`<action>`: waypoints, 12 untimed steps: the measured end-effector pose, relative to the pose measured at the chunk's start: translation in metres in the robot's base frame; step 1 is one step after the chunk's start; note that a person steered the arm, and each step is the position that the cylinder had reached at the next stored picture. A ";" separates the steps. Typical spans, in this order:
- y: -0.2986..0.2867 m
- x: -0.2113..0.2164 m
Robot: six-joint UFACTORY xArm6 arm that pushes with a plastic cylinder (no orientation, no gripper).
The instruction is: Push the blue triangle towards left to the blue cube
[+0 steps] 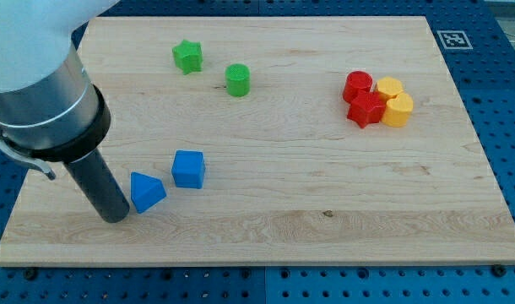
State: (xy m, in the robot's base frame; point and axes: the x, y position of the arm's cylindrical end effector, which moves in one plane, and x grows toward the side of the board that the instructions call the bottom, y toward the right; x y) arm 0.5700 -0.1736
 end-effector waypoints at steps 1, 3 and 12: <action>-0.001 0.000; 0.000 -0.002; 0.035 -0.004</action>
State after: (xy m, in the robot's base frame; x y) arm 0.5660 -0.1388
